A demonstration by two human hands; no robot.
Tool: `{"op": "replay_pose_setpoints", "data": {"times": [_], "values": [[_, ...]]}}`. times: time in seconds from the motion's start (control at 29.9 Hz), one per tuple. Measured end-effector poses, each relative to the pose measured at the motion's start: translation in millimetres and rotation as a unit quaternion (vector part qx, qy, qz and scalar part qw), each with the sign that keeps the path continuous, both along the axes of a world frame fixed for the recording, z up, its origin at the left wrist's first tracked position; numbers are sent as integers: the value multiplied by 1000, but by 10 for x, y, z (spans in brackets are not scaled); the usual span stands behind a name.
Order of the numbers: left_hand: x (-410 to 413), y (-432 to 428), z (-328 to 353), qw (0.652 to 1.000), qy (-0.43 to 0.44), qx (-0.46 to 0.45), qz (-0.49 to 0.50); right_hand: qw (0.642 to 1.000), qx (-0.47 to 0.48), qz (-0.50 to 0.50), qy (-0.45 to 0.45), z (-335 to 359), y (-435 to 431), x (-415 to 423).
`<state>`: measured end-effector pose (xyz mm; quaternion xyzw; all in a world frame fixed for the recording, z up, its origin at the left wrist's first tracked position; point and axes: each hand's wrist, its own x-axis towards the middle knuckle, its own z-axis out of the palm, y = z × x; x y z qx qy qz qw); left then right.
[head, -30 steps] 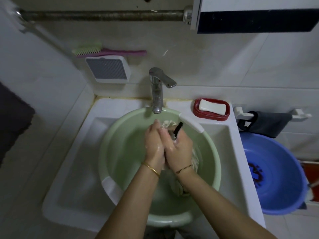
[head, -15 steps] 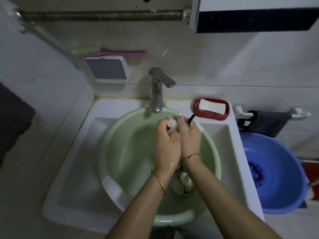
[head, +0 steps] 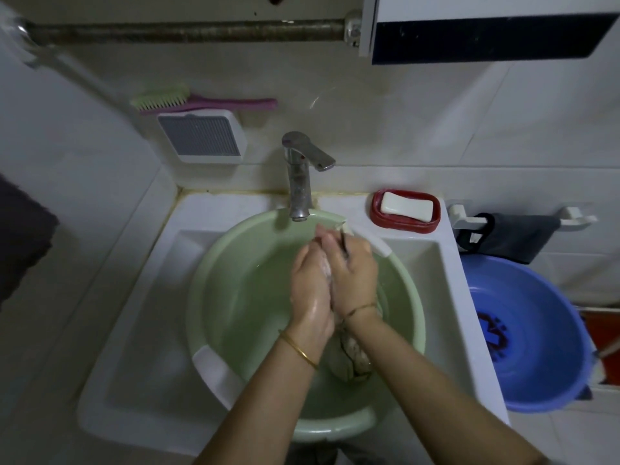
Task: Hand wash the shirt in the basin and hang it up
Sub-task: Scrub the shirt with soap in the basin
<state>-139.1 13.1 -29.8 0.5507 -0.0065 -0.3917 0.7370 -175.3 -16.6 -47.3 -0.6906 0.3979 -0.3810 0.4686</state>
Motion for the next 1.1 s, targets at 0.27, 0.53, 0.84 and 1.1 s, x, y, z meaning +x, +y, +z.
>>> {"op": "replay_pose_setpoints", "data": {"times": [0.27, 0.53, 0.84, 1.1], "values": [[54, 35, 90, 997, 53, 48, 15, 997, -58, 25, 38, 17, 20, -6], [54, 83, 51, 995, 86, 45, 21, 993, -71, 42, 83, 7, 1, 4], [89, 114, 46, 987, 157, 10, -16, 991, -76, 27, 104, -19, -64, 75], [230, 120, 53, 993, 120, -7, -18, 994, -88, 51, 51, 5, -12, 74]]}}
